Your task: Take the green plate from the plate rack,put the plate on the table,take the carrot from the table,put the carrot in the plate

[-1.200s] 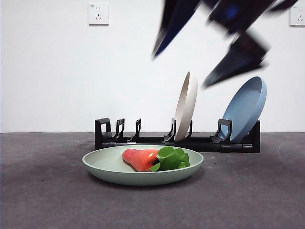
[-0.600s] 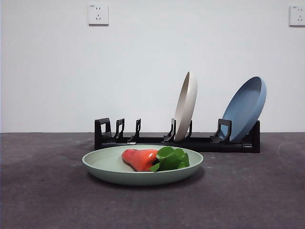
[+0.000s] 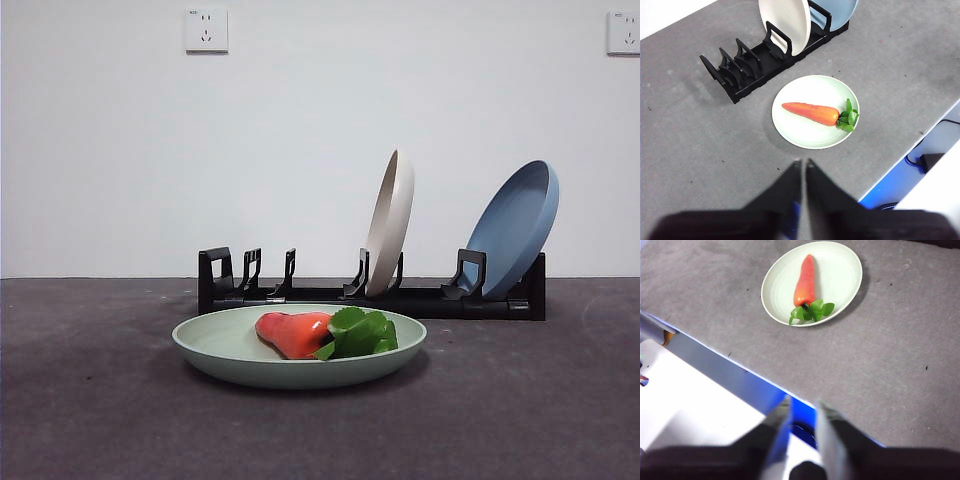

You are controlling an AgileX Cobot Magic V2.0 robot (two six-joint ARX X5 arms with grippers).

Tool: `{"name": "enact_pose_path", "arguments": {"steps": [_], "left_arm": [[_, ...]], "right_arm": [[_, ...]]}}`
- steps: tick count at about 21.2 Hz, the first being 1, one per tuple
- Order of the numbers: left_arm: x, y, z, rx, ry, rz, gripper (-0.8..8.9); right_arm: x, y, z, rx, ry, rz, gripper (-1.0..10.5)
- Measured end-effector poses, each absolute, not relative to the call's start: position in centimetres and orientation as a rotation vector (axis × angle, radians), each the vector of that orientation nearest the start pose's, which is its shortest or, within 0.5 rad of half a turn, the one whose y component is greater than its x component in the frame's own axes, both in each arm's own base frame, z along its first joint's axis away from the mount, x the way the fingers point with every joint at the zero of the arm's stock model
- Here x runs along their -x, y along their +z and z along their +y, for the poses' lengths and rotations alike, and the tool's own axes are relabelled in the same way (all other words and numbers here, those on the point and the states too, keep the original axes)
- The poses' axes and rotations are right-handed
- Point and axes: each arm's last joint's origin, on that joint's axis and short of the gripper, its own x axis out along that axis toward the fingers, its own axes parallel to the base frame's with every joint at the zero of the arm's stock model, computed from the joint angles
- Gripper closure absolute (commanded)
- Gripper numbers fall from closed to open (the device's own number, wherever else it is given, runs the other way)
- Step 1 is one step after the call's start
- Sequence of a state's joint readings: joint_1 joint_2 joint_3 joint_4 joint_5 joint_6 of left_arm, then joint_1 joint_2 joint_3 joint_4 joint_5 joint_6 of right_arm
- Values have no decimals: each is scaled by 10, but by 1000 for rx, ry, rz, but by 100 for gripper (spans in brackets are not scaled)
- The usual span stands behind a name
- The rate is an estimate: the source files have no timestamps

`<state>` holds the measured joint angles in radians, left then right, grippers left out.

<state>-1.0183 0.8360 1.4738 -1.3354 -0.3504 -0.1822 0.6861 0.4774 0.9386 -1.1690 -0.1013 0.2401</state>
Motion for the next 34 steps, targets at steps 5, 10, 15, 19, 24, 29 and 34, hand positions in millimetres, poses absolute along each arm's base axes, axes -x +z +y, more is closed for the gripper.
{"name": "enact_pose_path", "arguments": {"steps": [5,10,15,19,24,29,34], "left_arm": [[-49,432,-60,-275,-583,604,816],[-49,432,-60,-275,-584,605,816],[-50,432,-62,-279,-584,609,816],[-50,432,-62,-281,-583,609,816],[-51,432,-62,-306,-562,592,816],[-62,448,-55,-255,-295,379,816],[-79,455,-45,-196,-184,162,816]], "right_arm": [[-38,325,35,-9,663,779,945],[-38,325,35,-9,663,779,945],[-38,325,35,-9,663,780,945],[-38,325,35,-9,663,780,945],[-38,325,35,-9,663,780,945],[-38,325,35,-9,663,780,945],[-38,325,35,-9,663,779,945]]}}
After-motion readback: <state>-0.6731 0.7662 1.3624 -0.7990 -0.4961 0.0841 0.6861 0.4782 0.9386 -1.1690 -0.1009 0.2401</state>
